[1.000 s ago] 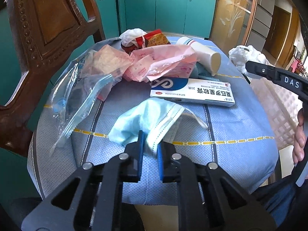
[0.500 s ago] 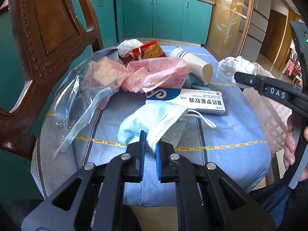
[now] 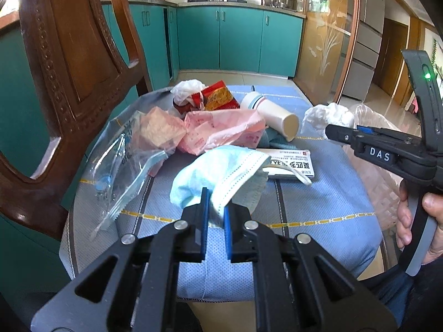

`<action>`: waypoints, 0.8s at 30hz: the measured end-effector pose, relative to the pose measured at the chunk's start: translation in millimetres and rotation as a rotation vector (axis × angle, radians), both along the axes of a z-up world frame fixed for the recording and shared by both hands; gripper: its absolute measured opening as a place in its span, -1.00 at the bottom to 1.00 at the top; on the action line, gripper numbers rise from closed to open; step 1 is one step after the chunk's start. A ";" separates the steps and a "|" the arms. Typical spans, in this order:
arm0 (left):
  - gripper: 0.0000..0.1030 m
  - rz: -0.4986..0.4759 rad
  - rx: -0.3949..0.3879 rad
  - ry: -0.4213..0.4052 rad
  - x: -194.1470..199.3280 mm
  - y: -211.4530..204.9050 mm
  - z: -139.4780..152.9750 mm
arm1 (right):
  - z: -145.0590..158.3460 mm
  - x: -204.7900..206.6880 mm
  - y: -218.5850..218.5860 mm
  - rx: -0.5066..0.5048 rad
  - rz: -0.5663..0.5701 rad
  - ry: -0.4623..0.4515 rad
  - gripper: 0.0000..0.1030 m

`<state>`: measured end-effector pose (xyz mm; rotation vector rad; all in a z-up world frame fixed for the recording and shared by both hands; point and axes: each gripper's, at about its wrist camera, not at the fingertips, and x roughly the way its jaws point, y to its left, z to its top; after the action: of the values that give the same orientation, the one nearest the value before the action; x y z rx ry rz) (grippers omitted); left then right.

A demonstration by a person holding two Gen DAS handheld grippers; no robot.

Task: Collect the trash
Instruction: 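Drop the tissue from the right gripper into the wastebasket while the left carries the mask there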

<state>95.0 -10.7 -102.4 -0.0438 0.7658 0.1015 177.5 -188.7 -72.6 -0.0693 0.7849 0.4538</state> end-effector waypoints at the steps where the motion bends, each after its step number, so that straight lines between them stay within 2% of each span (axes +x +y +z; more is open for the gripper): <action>1: -0.79 0.000 0.002 -0.003 -0.6 -0.1 0.8 | 0.0 0.0 0.0 0.000 0.000 0.000 -0.45; 13: -0.79 0.002 0.013 -0.022 -5.2 -1.0 6.4 | 1.6 -0.7 0.2 0.000 -0.001 -0.004 -0.45; 24: -0.79 -0.008 0.009 -0.085 -16.3 -2.8 27.5 | 17.7 -14.7 -11.3 0.029 -0.008 -0.056 -0.45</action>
<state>78.8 -13.5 -74.9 -0.0364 0.6803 0.0953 162.8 -200.0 -54.9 -0.0520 0.7233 0.4540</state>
